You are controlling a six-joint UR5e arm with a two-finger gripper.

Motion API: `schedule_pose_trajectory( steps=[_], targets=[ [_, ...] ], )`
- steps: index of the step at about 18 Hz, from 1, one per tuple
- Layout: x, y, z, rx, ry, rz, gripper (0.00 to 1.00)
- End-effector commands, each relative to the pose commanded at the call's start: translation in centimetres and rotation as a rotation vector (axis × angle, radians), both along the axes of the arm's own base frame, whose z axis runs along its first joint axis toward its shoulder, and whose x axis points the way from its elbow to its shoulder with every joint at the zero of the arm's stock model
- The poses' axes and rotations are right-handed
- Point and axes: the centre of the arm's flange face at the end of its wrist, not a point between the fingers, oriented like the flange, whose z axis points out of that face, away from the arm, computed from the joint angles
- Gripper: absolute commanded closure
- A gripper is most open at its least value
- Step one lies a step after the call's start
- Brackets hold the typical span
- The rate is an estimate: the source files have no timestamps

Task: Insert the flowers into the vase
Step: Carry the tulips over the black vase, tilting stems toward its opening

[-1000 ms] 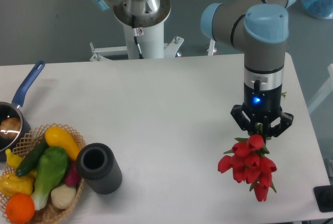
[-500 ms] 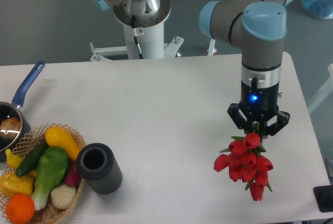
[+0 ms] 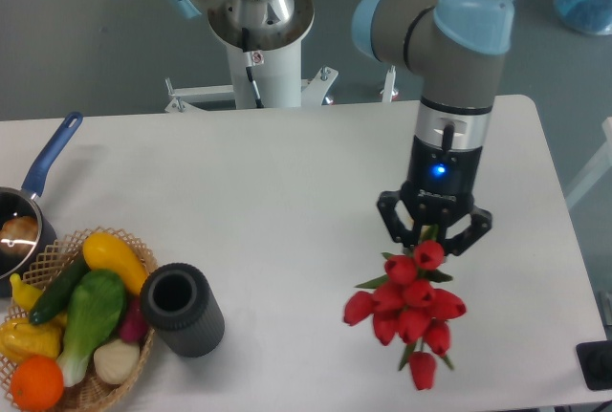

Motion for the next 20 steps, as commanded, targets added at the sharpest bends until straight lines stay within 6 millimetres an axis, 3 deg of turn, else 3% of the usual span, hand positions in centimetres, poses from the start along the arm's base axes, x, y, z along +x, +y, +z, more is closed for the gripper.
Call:
schedule_pose_trajectory(
  steps=[7,16,20],
  targets=[
    [4.8,3.2,2.1,0.264,-0.159,-0.207,0.98],
    [9.1,4.7,5.7,0.476,-0.224,-0.403,0.95],
    [11.0,5.5,6.6,0.543,-0.218,-0.495,0.89]
  ],
)
